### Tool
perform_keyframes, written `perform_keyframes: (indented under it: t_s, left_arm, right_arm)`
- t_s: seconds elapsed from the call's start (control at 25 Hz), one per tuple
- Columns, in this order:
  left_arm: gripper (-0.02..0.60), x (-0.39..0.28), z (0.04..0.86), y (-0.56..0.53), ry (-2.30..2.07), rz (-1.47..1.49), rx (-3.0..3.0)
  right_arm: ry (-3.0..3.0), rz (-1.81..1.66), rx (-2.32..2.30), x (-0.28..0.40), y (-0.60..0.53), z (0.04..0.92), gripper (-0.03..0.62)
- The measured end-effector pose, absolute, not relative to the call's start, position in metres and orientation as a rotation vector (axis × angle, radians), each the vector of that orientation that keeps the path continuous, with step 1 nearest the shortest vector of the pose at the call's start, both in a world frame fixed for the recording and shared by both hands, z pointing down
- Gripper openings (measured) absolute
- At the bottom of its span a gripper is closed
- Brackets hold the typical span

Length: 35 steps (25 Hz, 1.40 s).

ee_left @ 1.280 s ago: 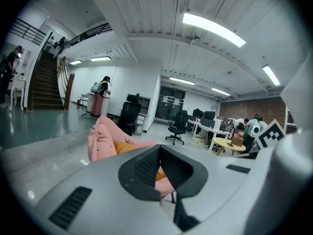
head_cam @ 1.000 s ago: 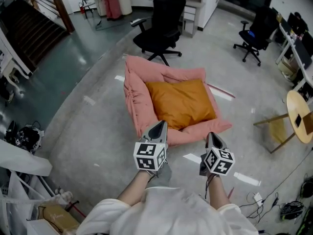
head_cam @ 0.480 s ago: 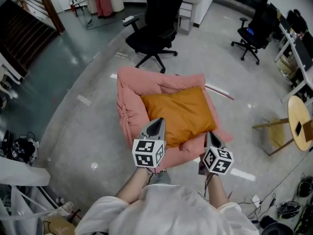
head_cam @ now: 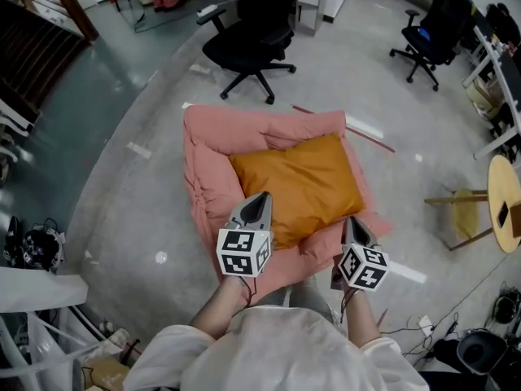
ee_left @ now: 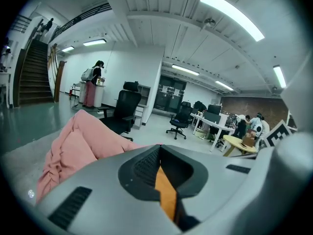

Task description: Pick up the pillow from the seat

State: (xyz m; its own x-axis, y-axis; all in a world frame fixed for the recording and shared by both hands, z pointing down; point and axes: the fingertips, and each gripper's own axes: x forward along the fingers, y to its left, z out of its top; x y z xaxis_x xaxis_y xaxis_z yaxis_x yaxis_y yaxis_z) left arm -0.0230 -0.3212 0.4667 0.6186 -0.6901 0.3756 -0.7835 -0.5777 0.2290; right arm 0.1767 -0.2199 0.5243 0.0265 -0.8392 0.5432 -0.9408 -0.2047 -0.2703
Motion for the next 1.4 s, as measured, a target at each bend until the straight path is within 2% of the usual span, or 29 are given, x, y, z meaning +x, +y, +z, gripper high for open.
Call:
perform_keyframes:
  t_s: [0.4, 0.76, 1.04, 1.08, 1.16, 1.4]
  left_arm:
    - [0.008, -0.006, 0.488, -0.345, -1.208, 0.41, 2.451]
    - [0.008, 0.007, 0.458, -0.385, -1.185, 0.396, 2.63]
    - [0.012, -0.001, 0.5, -0.428, -1.134, 0.584, 2.639]
    - [0.028, -0.003, 0.512, -0.431, -1.123, 0.601, 2.613]
    - [0.1, -0.006, 0.537, -0.434, -1.094, 0.641, 2.554]
    - [0.202, -0.021, 0.607, -0.432, -1.089, 0.778, 2.394]
  right_arm:
    - [-1.925, 0.94, 1.999, 0.176, -0.259, 0.541, 0.029]
    - [-1.922, 0.983, 1.952, 0.179, -0.269, 0.563, 0.029]
    - [-1.964, 1.036, 1.856, 0.167, -0.28, 0.596, 0.032]
    - [-1.967, 1.053, 1.834, 0.165, -0.28, 0.602, 0.032]
    - [-1.968, 1.085, 1.788, 0.162, -0.28, 0.617, 0.032]
    - [-2.002, 1.149, 1.628, 0.144, -0.275, 0.665, 0.053]
